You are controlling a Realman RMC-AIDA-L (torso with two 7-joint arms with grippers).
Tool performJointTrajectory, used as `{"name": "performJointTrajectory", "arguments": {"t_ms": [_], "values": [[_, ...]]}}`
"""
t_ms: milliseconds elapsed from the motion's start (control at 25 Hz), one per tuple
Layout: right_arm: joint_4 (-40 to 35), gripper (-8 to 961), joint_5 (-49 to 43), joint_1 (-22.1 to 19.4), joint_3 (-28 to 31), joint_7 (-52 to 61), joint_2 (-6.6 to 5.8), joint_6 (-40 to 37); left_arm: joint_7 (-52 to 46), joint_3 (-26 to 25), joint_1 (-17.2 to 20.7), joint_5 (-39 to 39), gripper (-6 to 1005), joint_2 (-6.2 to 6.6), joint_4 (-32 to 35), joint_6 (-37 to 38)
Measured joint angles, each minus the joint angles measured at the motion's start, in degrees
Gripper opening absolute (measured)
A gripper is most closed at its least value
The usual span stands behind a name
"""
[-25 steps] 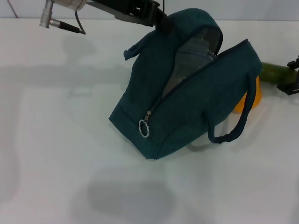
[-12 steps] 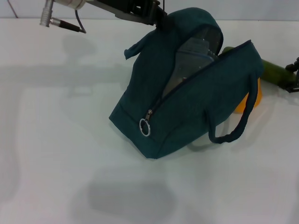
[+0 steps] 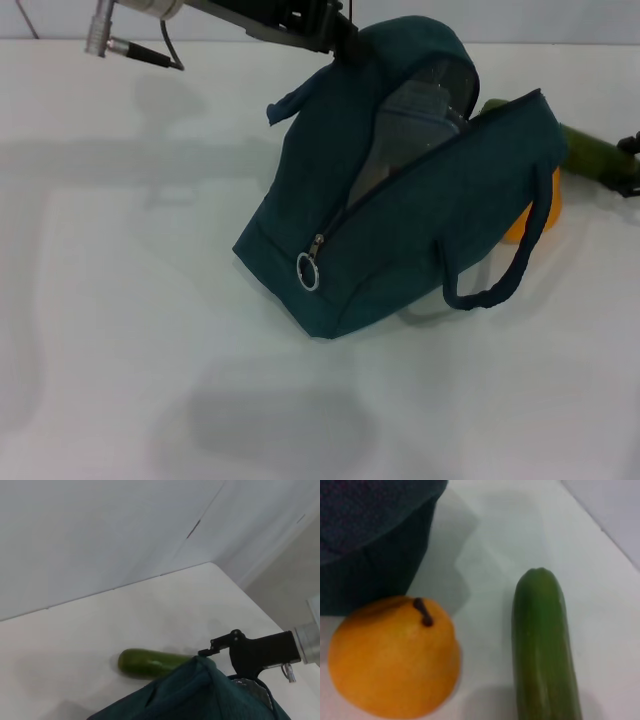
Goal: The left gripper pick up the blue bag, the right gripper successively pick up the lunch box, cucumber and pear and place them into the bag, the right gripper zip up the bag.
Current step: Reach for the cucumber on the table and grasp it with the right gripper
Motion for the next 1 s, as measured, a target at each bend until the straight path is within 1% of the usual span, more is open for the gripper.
{"name": "performJointTrajectory", "arguments": {"t_ms": [80,240,320,360,480,520,600,680,840,1000], "values": [[-0.8,495,1.4,-0.9,1.0,0.0,-0.14,-0.4,0.0,0.0,0.1,0.0,48,0.0,0.0,0.0],[-3.3,494,7.0,-4.1,1.8,-0.4,-0.72,-3.0,0.2,0.0,0.2,0.0,47,0.07,0.1,0.0],[-4.5,494,8.6,-5.4,1.6,-0.5,-0.64,-3.2,0.4,0.0,0.2,0.0,47,0.17,0.1,0.0],[-4.5,494,8.6,-5.4,1.6,-0.5,-0.64,-3.2,0.5,0.0,0.3,0.0,47,0.23,0.1,0.0],[-7.4,493,10.3,-8.6,1.8,-0.6,0.57,-3.6,0.5,0.0,0.4,0.0,47,0.29,0.1,0.0],[-9.2,493,12.4,-10.6,1.8,-0.9,1.1,-3.6,0.6,0.0,0.4,0.0,47,0.28,0.1,0.0],[-10.8,492,15.1,-12.5,1.9,-1.7,1.56,-3.6,0.6,0.0,0.5,0.0,48,0.23,0.1,0.0],[-13.1,492,19.9,-15.4,1.9,-3.7,2.05,-3.7,0.6,0.0,0.5,0.0,48,0.14,0.1,0.0],[-15.0,491,29.7,-19.7,1.8,-8.5,2.41,-4.7,0.6,0.0,0.6,0.0,48,0.03,0.1,0.0],[-14.3,490,36.4,-21.4,1.9,-12.2,2.25,-6.5,0.6,0.0,0.5,0.0,48,0.16,0.1,0.0]]}}
